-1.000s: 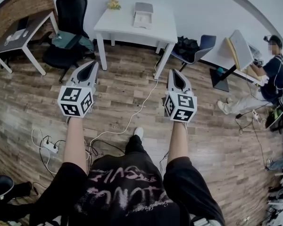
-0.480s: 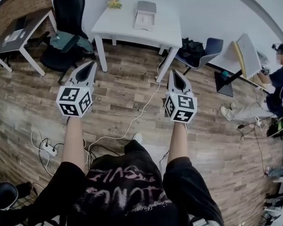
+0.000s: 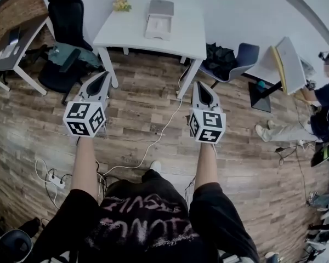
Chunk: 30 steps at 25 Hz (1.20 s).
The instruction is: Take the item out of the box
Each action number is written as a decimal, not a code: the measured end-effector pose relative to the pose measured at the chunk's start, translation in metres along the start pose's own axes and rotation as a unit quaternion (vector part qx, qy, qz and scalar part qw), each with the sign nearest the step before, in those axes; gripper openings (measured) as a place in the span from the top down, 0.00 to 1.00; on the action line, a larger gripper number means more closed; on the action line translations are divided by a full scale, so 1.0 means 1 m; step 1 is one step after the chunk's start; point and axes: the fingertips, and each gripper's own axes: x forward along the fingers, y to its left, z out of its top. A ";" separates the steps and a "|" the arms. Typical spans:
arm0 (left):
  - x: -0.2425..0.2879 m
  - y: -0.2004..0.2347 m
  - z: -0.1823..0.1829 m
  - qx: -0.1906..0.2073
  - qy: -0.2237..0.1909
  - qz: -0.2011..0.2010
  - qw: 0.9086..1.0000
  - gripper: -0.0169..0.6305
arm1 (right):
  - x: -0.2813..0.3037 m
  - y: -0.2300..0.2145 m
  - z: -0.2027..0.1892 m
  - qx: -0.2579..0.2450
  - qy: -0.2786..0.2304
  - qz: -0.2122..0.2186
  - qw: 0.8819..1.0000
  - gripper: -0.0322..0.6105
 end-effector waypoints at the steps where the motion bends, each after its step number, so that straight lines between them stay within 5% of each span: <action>1: 0.009 -0.001 0.001 -0.003 -0.001 0.001 1.000 0.97 | 0.005 -0.007 -0.001 -0.001 0.001 -0.001 1.000 0.93; 10: 0.060 -0.008 -0.011 -0.015 0.014 0.022 1.000 0.97 | 0.046 -0.055 -0.013 0.004 0.004 0.007 1.000 0.93; 30: 0.085 -0.026 -0.001 0.004 0.008 0.023 1.000 0.97 | 0.071 -0.063 -0.014 0.010 -0.005 0.036 0.999 0.93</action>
